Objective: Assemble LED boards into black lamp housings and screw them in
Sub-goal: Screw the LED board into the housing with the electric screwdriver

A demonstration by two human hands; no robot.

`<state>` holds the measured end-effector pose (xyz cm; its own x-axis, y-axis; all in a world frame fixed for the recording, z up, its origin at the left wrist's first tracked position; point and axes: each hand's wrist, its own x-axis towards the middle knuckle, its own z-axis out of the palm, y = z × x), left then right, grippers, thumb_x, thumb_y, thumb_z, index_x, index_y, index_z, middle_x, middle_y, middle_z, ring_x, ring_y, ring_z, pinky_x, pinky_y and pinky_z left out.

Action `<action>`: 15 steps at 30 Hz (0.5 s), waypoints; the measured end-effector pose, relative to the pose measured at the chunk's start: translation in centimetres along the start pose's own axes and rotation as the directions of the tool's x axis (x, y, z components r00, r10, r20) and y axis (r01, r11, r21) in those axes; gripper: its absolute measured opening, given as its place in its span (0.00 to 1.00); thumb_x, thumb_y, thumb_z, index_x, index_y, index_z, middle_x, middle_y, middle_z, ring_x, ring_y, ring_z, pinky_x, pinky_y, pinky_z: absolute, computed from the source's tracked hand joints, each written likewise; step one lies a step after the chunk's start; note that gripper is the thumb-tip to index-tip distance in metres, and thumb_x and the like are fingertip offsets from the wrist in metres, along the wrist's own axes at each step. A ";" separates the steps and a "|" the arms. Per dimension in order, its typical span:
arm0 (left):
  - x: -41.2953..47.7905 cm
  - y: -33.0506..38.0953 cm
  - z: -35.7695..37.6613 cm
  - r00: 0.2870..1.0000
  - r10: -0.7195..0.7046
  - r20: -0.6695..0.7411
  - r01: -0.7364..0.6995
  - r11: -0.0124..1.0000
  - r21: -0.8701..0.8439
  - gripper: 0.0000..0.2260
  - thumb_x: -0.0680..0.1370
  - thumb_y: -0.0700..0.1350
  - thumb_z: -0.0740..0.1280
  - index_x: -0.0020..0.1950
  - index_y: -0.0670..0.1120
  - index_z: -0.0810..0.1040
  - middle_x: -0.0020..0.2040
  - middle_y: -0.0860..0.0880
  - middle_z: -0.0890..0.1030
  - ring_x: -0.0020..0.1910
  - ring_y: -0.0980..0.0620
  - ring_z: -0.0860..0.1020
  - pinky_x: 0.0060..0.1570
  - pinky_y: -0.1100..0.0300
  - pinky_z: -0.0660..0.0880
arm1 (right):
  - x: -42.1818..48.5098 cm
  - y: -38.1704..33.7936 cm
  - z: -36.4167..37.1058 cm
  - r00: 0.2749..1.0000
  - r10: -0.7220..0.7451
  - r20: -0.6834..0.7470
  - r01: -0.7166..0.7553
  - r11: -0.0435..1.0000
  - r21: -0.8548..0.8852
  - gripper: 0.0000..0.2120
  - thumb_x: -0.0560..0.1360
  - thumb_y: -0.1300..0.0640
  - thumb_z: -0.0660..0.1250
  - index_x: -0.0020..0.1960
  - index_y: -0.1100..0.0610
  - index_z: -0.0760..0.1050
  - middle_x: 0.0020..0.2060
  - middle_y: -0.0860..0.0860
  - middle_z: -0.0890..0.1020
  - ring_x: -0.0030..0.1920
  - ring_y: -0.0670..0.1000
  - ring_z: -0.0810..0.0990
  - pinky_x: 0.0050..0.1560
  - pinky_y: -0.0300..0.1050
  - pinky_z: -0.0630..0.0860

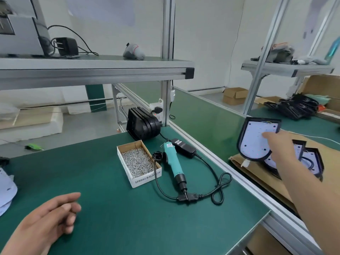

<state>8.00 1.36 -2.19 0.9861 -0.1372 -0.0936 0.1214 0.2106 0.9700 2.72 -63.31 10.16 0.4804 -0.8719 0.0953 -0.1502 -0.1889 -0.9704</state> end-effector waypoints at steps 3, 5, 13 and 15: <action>0.0 -0.1 -0.1 1.000 0.013 0.007 -0.013 1.000 0.001 0.21 0.85 0.29 0.57 0.53 0.43 0.89 0.41 0.39 0.83 0.28 0.50 0.78 0.26 0.59 0.75 | 2.7 0.9 -2.0 0.998 -0.015 -0.059 -0.001 0.965 -0.264 0.17 0.79 0.64 0.67 0.38 0.57 0.61 0.32 0.55 0.64 0.32 0.54 0.62 0.36 0.49 0.58; 0.0 0.0 -0.1 1.000 0.011 0.002 -0.011 1.000 -0.007 0.21 0.84 0.29 0.57 0.53 0.43 0.89 0.42 0.38 0.83 0.28 0.49 0.78 0.25 0.58 0.75 | 3.5 1.3 -3.0 0.998 -0.029 -0.059 0.002 0.909 -0.417 0.13 0.78 0.65 0.67 0.41 0.60 0.64 0.35 0.58 0.67 0.35 0.56 0.66 0.37 0.51 0.61; 0.0 0.7 0.5 0.999 -0.037 -0.035 0.035 0.998 -0.046 0.17 0.85 0.29 0.55 0.55 0.36 0.84 0.40 0.37 0.83 0.27 0.48 0.78 0.23 0.56 0.67 | 4.5 2.3 -3.7 0.964 -0.262 -0.045 0.136 0.632 -0.763 0.11 0.74 0.63 0.70 0.53 0.65 0.72 0.63 0.69 0.72 0.64 0.71 0.69 0.64 0.62 0.70; -0.2 0.7 0.7 0.999 -0.032 -0.035 0.030 0.998 -0.048 0.15 0.85 0.29 0.54 0.59 0.35 0.81 0.40 0.37 0.83 0.26 0.49 0.78 0.23 0.58 0.73 | 4.6 2.2 -3.7 0.950 -0.313 -0.009 0.192 0.605 -0.773 0.20 0.76 0.59 0.71 0.65 0.65 0.76 0.67 0.68 0.73 0.68 0.71 0.68 0.68 0.64 0.68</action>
<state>7.85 0.84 -1.30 0.9851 -0.1095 -0.1323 0.1563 0.2523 0.9549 1.42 -69.40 9.26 0.4951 -0.7731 0.3966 -0.6663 -0.6307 -0.3977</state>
